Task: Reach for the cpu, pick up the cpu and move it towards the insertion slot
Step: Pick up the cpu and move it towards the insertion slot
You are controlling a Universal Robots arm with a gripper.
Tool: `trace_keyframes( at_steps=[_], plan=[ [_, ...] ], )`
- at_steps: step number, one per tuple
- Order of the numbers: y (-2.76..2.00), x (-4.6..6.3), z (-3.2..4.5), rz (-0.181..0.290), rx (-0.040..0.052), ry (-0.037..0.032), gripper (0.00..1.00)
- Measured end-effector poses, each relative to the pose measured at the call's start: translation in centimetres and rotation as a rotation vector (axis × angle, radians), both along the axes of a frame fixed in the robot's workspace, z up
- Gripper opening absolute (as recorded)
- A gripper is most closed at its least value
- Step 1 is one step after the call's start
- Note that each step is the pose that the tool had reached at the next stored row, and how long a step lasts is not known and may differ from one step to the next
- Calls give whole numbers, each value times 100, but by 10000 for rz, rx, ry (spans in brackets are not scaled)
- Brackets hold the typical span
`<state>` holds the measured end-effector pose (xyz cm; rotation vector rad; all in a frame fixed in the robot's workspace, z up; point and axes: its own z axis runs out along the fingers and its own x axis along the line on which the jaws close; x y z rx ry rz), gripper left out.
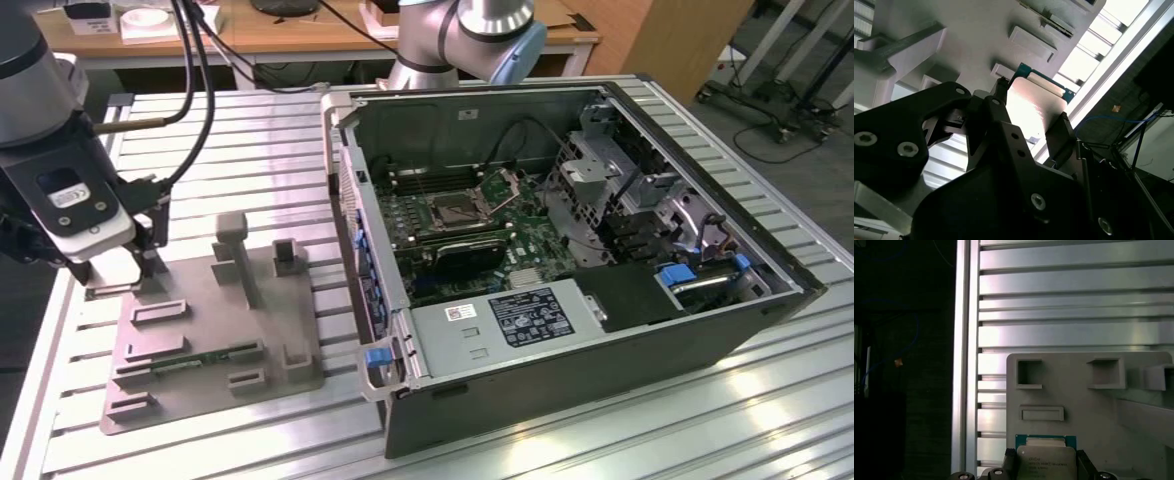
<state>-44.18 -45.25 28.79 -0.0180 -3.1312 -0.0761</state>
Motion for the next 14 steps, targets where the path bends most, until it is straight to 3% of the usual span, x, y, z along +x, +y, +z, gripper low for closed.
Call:
trace_keyframes(
  at_steps=[14],
  plan=[
    [0, 1, 83, 0, -1, 0, 55]
  ],
)
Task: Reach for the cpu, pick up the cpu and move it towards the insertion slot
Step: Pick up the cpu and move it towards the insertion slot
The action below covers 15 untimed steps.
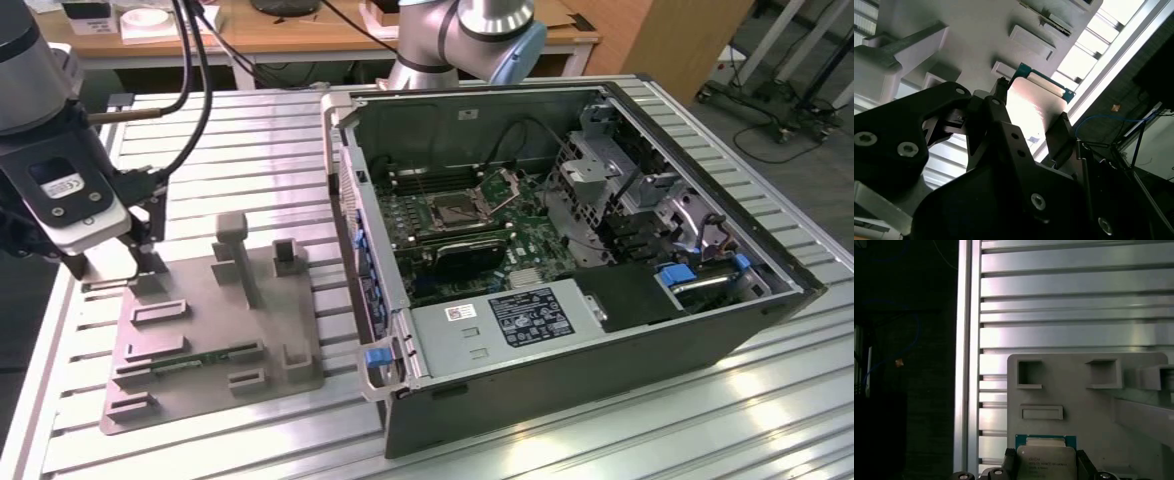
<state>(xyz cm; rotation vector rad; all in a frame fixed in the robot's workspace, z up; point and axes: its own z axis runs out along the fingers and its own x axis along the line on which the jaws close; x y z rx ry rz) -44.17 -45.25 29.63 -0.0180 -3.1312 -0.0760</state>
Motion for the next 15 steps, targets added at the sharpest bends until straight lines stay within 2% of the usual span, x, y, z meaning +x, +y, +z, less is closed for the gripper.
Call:
trace_keyframes(
  at_steps=[15],
  plan=[
    [0, 2, 70, -2, 1, 13, 55]
  ],
)
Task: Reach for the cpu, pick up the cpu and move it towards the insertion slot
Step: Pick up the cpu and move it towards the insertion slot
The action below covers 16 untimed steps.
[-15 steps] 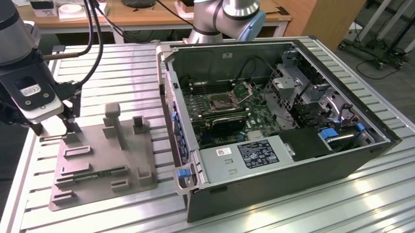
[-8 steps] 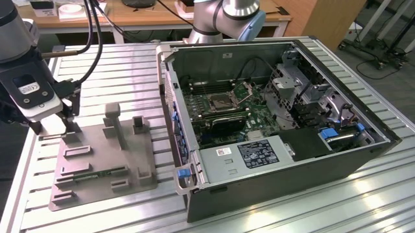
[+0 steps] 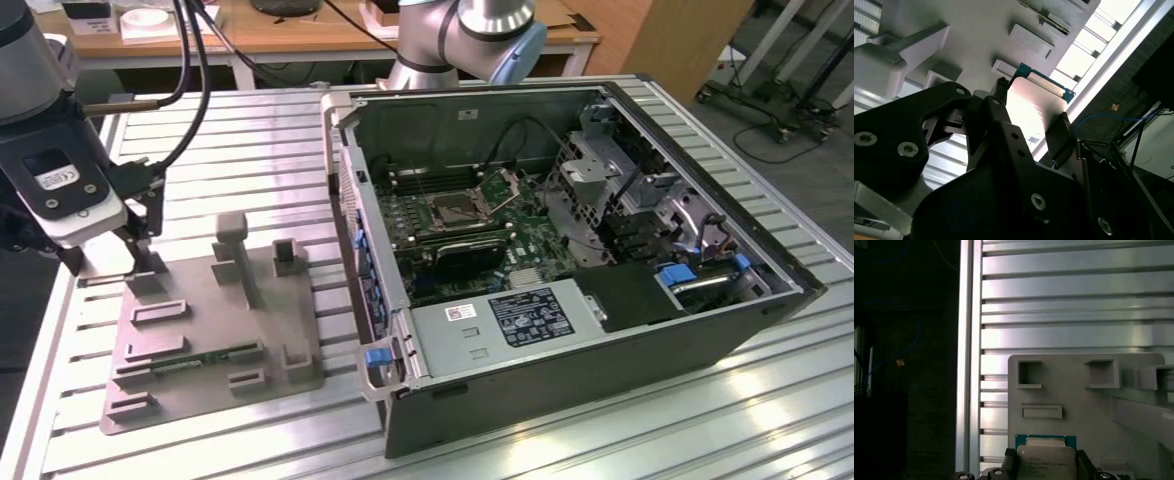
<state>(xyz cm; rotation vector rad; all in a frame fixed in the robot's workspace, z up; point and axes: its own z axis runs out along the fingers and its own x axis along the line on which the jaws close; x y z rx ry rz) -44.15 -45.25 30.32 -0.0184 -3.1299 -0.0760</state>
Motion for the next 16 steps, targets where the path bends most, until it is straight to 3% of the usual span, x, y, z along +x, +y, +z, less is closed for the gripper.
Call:
trace_keyframes(
  at_steps=[16],
  plan=[
    [0, 2, 52, -1, -3, 7, 55]
  ],
)
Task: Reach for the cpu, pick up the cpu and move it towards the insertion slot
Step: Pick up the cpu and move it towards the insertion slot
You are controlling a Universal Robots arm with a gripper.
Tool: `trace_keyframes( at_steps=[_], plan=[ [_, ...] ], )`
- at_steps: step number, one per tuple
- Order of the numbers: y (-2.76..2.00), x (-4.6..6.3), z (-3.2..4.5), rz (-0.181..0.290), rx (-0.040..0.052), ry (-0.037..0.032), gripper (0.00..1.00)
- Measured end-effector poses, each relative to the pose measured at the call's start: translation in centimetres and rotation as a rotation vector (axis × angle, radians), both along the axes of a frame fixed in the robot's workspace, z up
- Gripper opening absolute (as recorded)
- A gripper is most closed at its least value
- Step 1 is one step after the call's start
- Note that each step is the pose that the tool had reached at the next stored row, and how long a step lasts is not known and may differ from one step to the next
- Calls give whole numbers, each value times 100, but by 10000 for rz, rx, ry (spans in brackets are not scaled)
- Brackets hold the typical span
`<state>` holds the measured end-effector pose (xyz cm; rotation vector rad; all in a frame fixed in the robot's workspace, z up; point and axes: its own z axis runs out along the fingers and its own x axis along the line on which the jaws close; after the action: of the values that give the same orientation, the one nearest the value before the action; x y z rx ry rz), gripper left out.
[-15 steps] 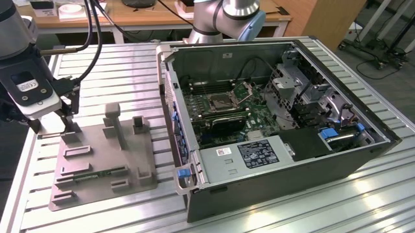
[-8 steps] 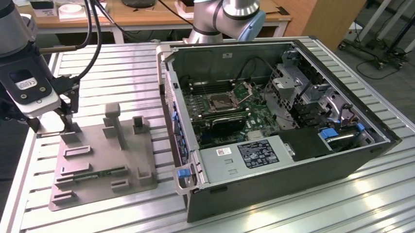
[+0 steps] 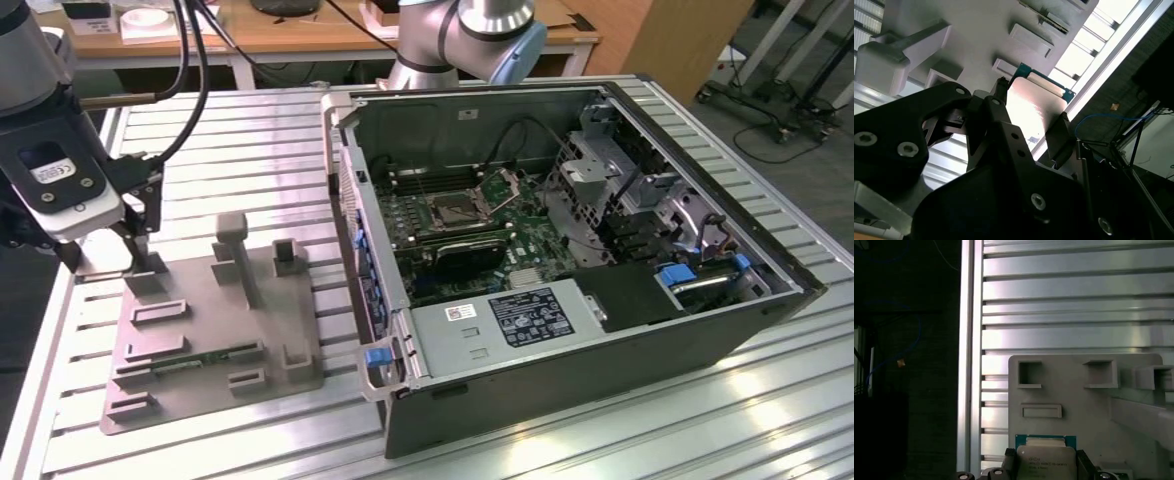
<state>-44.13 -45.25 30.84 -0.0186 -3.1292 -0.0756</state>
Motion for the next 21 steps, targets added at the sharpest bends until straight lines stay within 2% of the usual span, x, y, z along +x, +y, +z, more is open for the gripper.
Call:
trace_keyframes(
  at_steps=[21],
  plan=[
    [0, 0, 179, 0, 2, -3, 55]
  ],
)
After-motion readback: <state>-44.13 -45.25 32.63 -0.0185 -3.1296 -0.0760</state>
